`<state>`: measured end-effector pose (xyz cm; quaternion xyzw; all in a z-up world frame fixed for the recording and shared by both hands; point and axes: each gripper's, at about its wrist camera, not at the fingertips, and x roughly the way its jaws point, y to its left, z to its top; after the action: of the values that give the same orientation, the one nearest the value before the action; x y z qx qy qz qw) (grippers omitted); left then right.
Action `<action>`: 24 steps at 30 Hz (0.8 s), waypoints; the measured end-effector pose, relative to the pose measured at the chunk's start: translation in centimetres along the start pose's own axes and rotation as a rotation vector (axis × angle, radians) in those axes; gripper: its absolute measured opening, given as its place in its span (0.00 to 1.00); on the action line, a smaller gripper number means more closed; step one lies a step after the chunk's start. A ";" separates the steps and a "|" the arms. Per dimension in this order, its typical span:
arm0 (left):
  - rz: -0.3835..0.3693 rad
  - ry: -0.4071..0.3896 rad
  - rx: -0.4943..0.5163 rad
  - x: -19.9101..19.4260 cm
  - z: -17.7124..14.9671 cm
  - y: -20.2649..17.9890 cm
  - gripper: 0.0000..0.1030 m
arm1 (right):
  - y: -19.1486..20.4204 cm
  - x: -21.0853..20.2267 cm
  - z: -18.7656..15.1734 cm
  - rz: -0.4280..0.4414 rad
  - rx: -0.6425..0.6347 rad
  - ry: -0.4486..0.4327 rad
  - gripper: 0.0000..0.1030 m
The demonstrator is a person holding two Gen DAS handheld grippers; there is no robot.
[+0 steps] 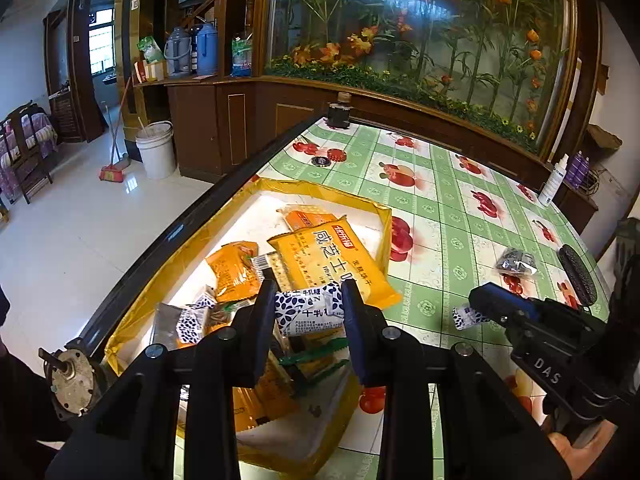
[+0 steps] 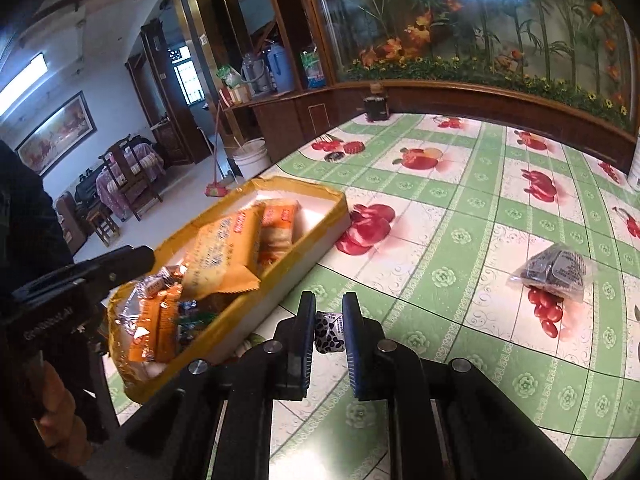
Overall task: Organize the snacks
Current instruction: 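Carry both candies over the tray, then drop both candies into the tray and open both tools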
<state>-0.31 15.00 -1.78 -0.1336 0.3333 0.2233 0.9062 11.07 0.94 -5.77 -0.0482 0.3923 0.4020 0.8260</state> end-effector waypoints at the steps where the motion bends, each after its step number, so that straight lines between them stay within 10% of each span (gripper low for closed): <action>1: 0.006 -0.003 -0.001 -0.1 0.0 0.2 0.29 | 0.3 -0.2 0.2 0.005 -0.004 -0.005 0.14; 24: 0.097 -0.010 -0.078 0.2 -0.4 6.2 0.29 | 8.9 2.1 3.0 0.166 -0.098 -0.007 0.14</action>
<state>-3.41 20.30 -2.79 -0.1515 0.3257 0.2806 0.8901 7.38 9.42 -3.03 -0.0546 0.3719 0.4879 0.7878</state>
